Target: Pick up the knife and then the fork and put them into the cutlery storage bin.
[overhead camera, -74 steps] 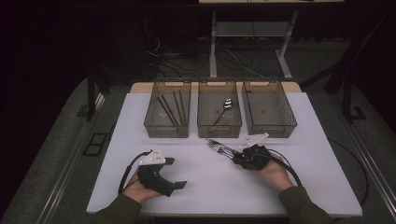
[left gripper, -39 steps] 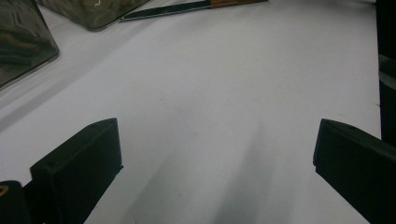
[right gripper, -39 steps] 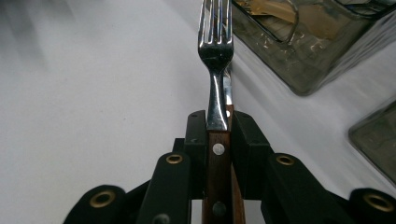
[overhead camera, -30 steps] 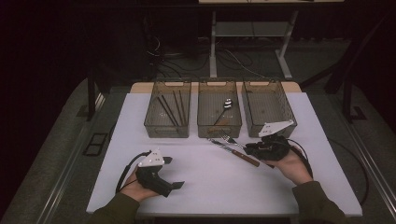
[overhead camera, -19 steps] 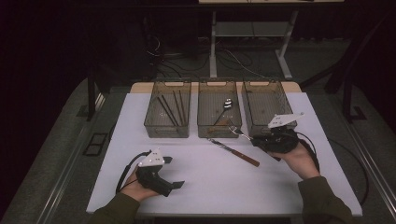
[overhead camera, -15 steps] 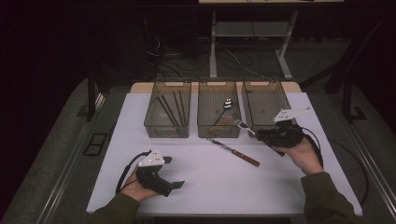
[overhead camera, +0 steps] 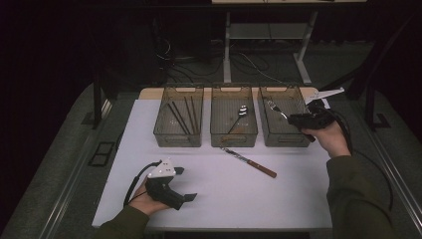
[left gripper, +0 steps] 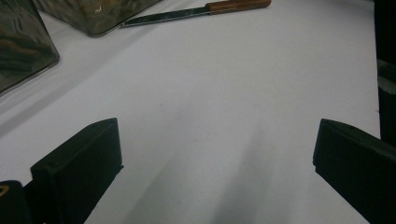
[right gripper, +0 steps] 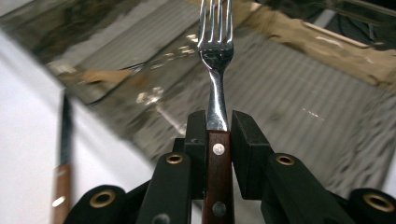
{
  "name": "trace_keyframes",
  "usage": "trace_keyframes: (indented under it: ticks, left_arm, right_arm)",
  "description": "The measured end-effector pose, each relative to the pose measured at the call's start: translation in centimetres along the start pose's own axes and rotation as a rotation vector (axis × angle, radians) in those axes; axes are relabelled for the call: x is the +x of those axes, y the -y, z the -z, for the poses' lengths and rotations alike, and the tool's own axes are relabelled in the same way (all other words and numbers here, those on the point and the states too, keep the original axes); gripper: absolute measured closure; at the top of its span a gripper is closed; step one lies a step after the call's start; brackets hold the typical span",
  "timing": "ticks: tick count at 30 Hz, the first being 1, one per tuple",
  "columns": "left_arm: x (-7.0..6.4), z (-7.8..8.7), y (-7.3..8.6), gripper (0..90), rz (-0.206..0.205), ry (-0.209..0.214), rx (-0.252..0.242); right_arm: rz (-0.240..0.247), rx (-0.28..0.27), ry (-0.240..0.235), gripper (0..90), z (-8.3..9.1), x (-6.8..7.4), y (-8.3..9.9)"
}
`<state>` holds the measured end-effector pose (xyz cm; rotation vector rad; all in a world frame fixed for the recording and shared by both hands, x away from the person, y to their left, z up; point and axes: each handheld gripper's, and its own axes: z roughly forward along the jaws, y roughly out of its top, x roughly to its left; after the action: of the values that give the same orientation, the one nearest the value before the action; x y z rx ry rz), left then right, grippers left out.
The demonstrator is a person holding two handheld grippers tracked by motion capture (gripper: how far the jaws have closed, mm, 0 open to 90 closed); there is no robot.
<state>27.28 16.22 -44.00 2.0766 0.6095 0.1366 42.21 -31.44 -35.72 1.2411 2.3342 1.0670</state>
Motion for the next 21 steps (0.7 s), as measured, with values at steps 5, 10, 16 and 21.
trace_keyframes:
  ticks: [5, 10, 16, 21]
  left_arm:
    - [0.0, 0.0, 0.0, 0.4, -0.001, 0.004, 0.0]
    - [0.0, 0.0, 0.0, 0.4, -0.002, 0.01, -0.001]
    - [0.0, 0.0, 0.0, 0.4, -0.002, 0.015, -0.002]
    - [0.0, 0.1, 0.0, 0.4, -0.003, 0.016, -0.006]
  right_arm:
    - [-0.034, 0.036, 0.028, 77.0, -1.5, -1.8, -0.9]
    - [-0.07, 0.074, 0.045, 77.0, -3.1, -3.1, -1.2]
    - [-0.075, 0.072, 0.098, 69.6, -4.3, -3.8, -1.5]
    - [-0.104, 0.021, 0.065, 55.0, -3.6, -3.2, -1.7]
